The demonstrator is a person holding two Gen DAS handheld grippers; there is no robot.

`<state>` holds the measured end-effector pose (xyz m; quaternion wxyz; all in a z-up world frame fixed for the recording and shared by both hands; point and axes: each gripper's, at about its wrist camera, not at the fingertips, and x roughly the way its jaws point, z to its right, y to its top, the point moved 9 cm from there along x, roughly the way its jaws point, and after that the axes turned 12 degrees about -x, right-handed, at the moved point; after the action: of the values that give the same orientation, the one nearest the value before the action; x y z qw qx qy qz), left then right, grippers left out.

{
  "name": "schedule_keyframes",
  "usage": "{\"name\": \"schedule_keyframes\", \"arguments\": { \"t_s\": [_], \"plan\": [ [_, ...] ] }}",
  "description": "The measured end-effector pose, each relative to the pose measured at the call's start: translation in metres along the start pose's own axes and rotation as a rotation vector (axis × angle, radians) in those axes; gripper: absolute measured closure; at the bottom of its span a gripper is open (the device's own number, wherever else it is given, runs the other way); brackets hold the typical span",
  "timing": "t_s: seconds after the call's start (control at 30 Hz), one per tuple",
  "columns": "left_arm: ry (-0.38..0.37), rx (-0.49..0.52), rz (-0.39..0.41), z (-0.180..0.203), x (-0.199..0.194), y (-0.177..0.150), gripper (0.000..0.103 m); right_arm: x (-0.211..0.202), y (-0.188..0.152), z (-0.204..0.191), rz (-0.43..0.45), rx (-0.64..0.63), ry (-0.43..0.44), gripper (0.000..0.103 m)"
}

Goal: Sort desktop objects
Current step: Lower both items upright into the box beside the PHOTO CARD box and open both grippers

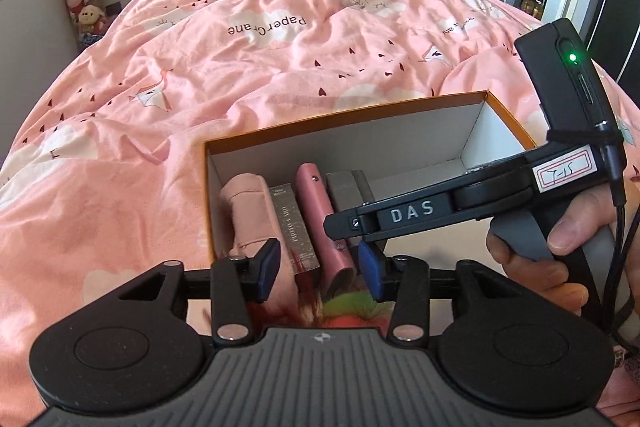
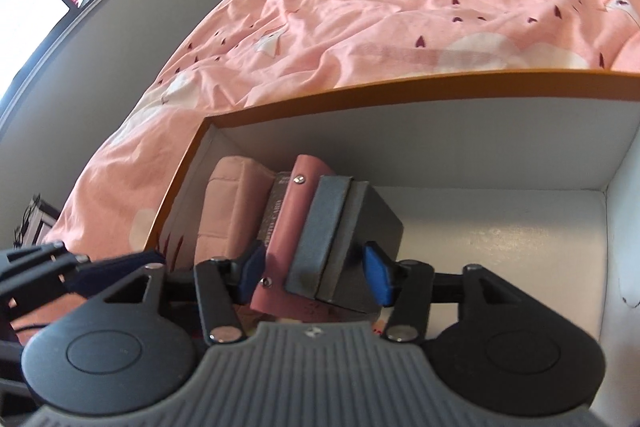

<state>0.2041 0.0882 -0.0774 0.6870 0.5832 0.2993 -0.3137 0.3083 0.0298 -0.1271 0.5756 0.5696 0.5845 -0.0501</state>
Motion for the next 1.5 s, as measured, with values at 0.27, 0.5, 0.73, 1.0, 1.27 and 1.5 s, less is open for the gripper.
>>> {"name": "schedule_keyframes", "arguments": {
  "t_s": [0.27,0.5,0.73,1.0,1.27,1.5],
  "plan": [
    [0.039,-0.051,0.049,-0.02,-0.014,-0.001,0.051,0.002,-0.006,-0.018,-0.044,-0.197,-0.045,0.031],
    [0.042,-0.153,0.049,-0.041,-0.016,0.002,0.051,0.018,-0.005,-0.021,-0.084,-0.316,-0.115,0.03],
    [0.051,-0.199,0.043,-0.046,-0.012,0.002,0.051,0.023,0.008,-0.018,-0.043,-0.328,-0.096,0.029],
    [0.059,-0.228,0.04,-0.05,-0.011,0.004,0.051,0.03,0.013,-0.015,-0.065,-0.274,-0.082,0.028],
    [0.063,-0.217,0.035,-0.044,-0.011,0.001,0.051,0.025,0.007,-0.018,-0.062,-0.313,-0.112,0.028],
    [0.077,-0.231,0.034,-0.046,-0.014,-0.002,0.051,0.013,0.006,-0.022,-0.057,-0.322,-0.13,0.021]
  ]
}}
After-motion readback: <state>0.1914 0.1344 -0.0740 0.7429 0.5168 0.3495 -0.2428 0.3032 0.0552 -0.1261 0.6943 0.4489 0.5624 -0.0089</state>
